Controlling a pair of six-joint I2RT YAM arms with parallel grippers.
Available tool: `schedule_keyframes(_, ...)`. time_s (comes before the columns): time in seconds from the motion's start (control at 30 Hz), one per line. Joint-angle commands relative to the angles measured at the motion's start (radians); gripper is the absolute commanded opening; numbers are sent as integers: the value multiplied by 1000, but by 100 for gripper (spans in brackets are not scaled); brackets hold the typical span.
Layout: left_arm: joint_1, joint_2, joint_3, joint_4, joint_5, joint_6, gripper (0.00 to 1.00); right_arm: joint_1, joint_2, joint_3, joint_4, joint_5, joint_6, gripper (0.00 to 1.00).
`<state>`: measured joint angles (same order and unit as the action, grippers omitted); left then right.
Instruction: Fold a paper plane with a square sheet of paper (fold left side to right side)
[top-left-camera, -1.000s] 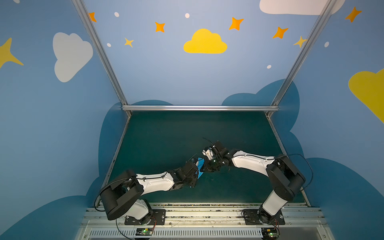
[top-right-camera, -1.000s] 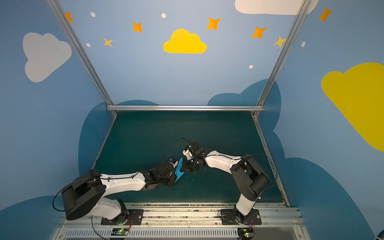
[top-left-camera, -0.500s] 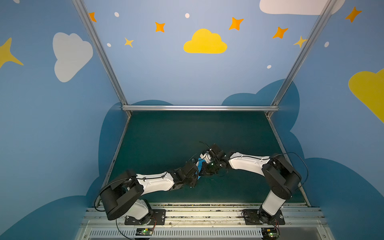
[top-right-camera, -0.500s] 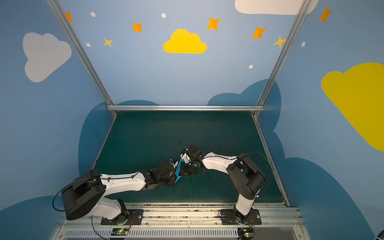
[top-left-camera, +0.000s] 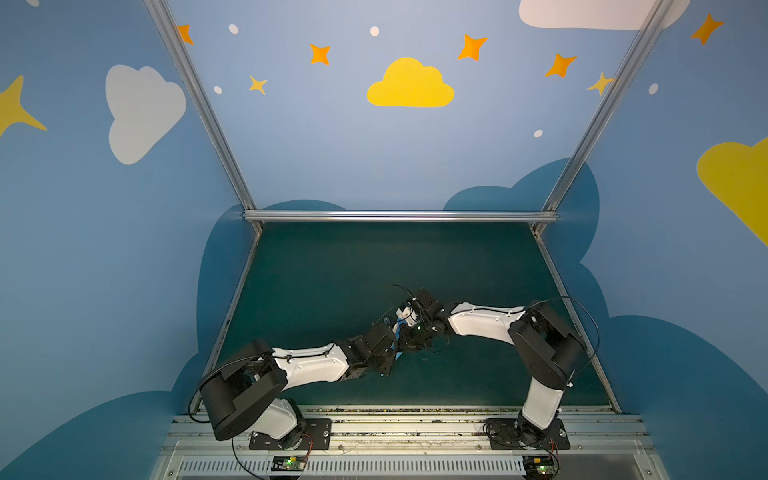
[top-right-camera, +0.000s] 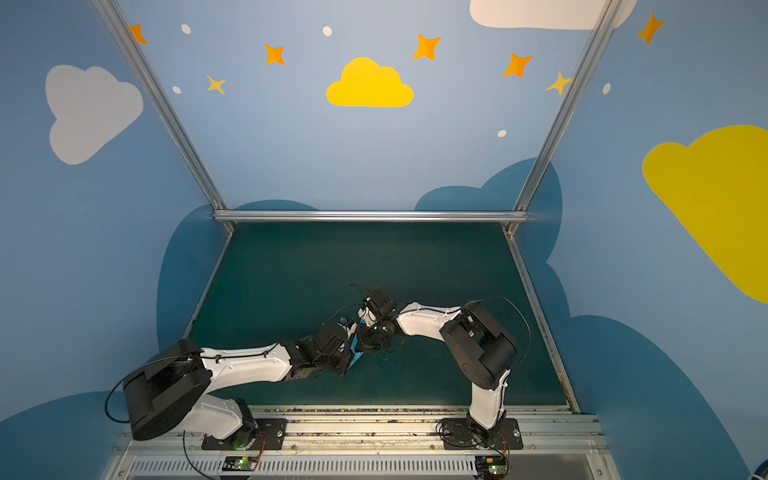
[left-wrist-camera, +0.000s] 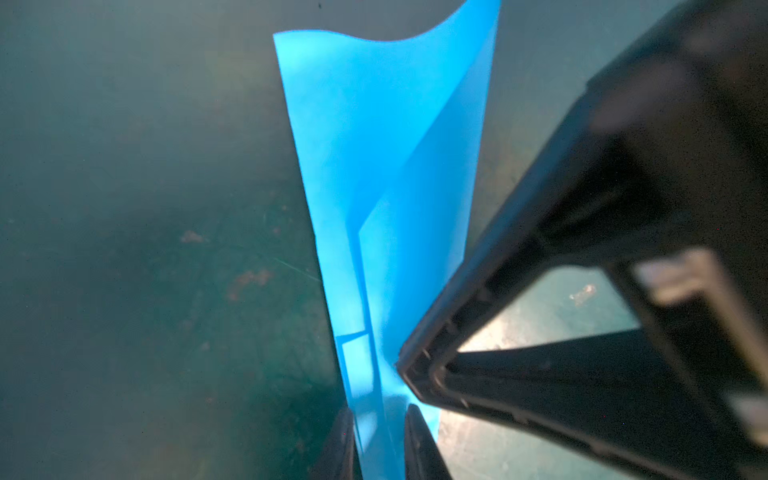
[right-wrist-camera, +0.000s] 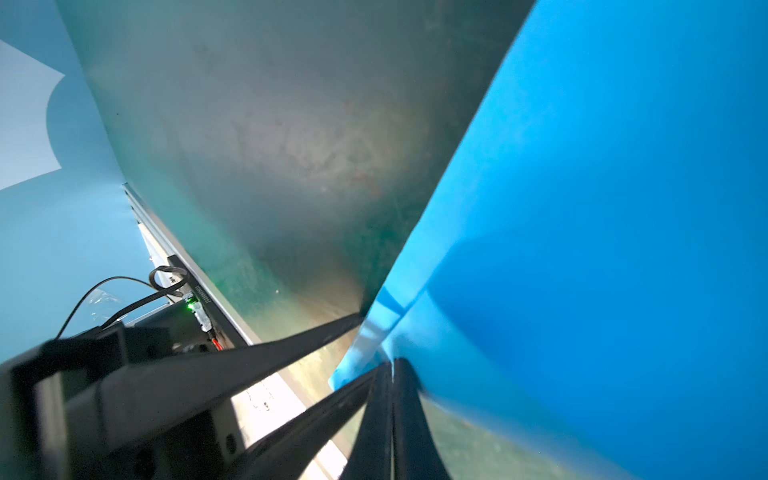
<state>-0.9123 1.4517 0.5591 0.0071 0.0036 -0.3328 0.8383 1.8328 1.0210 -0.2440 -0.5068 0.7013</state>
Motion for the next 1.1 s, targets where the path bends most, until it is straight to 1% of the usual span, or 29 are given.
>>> schedule_keyframes(0.0, -4, -10, 11, -75, 31, 8, 25, -9, 17, -14, 22, 16, 12, 0)
schedule_keyframes(0.17, 1, -52, 4, -99, 44, 2, 32, -13, 22, -23, 37, 13, 20, 0)
schedule_keyframes(0.37, 3, -140, -18, -139, 80, -3, 44, -12, 26, -25, 43, 13, 22, 0)
schedule_keyframes(0.53, 0, -162, -28, -157, 102, -7, 49, -13, 33, -30, 50, 13, 25, 0)
schedule_keyframes(0.63, -11, -148, -31, -157, 99, -12, 50, -12, 36, -33, 52, 13, 27, 0)
schedule_keyframes(0.87, -16, -112, -41, -143, 49, -23, 49, -12, 37, -31, 53, 13, 27, 0)
schedule_keyframes(1.07, -15, -81, -36, -125, 45, -26, 40, -13, 34, -30, 52, 10, 27, 0)
